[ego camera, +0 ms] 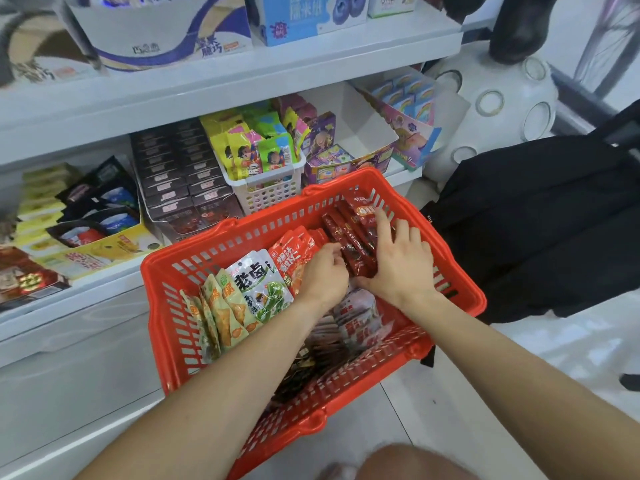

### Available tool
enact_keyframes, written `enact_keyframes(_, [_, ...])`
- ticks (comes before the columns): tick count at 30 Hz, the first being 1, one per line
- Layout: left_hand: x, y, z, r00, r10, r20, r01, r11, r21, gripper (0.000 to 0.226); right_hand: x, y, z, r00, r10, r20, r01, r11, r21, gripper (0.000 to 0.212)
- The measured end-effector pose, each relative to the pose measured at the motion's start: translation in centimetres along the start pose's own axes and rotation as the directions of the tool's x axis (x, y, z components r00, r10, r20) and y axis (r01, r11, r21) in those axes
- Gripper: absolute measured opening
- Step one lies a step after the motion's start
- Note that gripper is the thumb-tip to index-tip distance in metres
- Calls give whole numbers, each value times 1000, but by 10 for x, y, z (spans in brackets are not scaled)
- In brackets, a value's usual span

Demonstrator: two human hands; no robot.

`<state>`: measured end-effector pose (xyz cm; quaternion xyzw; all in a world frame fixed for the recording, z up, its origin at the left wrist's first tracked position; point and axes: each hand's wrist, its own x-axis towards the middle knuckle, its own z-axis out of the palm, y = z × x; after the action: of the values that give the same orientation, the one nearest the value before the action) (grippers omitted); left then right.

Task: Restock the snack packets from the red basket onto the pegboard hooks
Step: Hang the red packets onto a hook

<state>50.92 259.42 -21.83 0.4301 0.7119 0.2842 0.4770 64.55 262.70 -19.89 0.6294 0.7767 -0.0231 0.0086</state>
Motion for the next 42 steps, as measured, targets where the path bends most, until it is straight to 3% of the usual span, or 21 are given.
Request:
enact_keyframes(3, [8, -4, 1, 999, -30, 16, 30, 1000, -2, 44, 11, -6, 15, 998, -31, 57, 30, 999, 17, 136])
enact_keyframes(5, [15, -9, 0, 999, -34, 11, 34, 999, -5, 48, 18, -3, 19, 996, -21, 88, 10, 992, 124, 132])
enact_keyframes(11, [23, -7, -5, 994, -95, 61, 101, 990, -101, 45, 24, 11, 23, 1000, 1, 21, -7, 952, 306, 111])
enact_keyframes(18, [29, -3, -5, 981, -146, 126, 159, 982, -100, 53, 27, -6, 44, 998, 22, 51, -26, 997, 79, 135])
enact_keyframes(22, [27, -3, -7, 979, -139, 146, 158, 979, -128, 60, 32, -6, 41, 995, -8, 100, 1, 998, 67, 142])
enact_keyframes(36, [20, -5, -14, 979, -109, 171, 127, 987, -102, 61, 31, 9, 34, 997, 55, -56, -35, 953, 301, 104])
enact_keyframes(40, [24, -8, -10, 981, -132, 144, 158, 970, -185, 43, 25, 14, 25, 995, 65, -78, -37, 949, 313, 102])
enact_keyframes(42, [26, -3, -7, 972, -137, 193, 195, 925, -326, 38, 25, 14, 25, 997, 56, -53, -37, 950, 311, 105])
